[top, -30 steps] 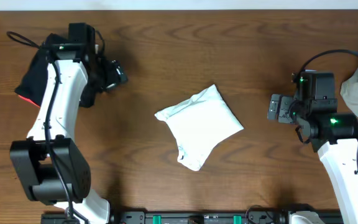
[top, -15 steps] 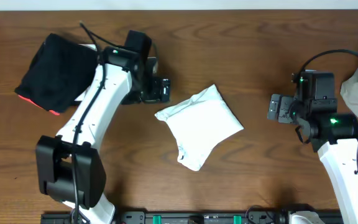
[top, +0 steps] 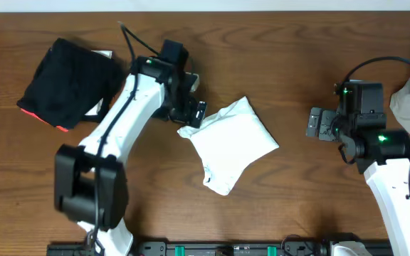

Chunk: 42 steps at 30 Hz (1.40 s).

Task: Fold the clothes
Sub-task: 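Reach the left gripper to the white bundle and grasp its edge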

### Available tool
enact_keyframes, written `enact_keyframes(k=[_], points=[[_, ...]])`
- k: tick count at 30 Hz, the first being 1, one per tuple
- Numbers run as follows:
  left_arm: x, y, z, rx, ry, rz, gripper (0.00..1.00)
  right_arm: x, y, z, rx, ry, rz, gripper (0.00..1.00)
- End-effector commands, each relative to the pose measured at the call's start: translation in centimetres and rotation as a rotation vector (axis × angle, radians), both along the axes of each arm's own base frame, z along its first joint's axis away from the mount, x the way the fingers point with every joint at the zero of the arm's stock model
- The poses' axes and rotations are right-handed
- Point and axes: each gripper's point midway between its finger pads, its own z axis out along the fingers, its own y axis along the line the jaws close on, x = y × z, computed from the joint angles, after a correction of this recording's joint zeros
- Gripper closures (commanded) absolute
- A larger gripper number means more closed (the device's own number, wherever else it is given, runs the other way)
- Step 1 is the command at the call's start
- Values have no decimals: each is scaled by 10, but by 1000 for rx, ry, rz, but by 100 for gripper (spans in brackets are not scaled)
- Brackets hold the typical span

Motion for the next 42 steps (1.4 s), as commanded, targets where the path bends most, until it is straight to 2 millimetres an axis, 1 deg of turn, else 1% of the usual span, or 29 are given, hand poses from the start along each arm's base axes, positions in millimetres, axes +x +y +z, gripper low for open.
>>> enact_keyframes(k=[1,8,14,18,21,32,36,40,42], points=[[-12,-9,-27,-46,89,-104,2,0,-7,3,-18,-8,-19,1],[-16,-10,-61,-42,158,-185,2,0,-7,3,-18,-8,-19,1],[-21,-9,-89,-24,226,-185,2,0,-7,3,-18,-8,-18,1],[-25,-11,-102,-17,254,-201,2,0,-7,3,-18,-8,-18,1],[-27,-16,-108,-15,259,-219,2,0,-7,3,-18,-8,-18,1],[-44,-42,-108,-2,262,-306,0,0,-7,3,-18,-8,-19,1],[-48,-48,-108,1,262,-327,9,0,-7,3,-18,-9,-18,1],[-48,-49,-108,1,262,-329,28,0,-7,3,-18,-8,-18,1],[-48,-49,-108,1,262,-329,44,0,-7,3,-18,-8,-18,1]])
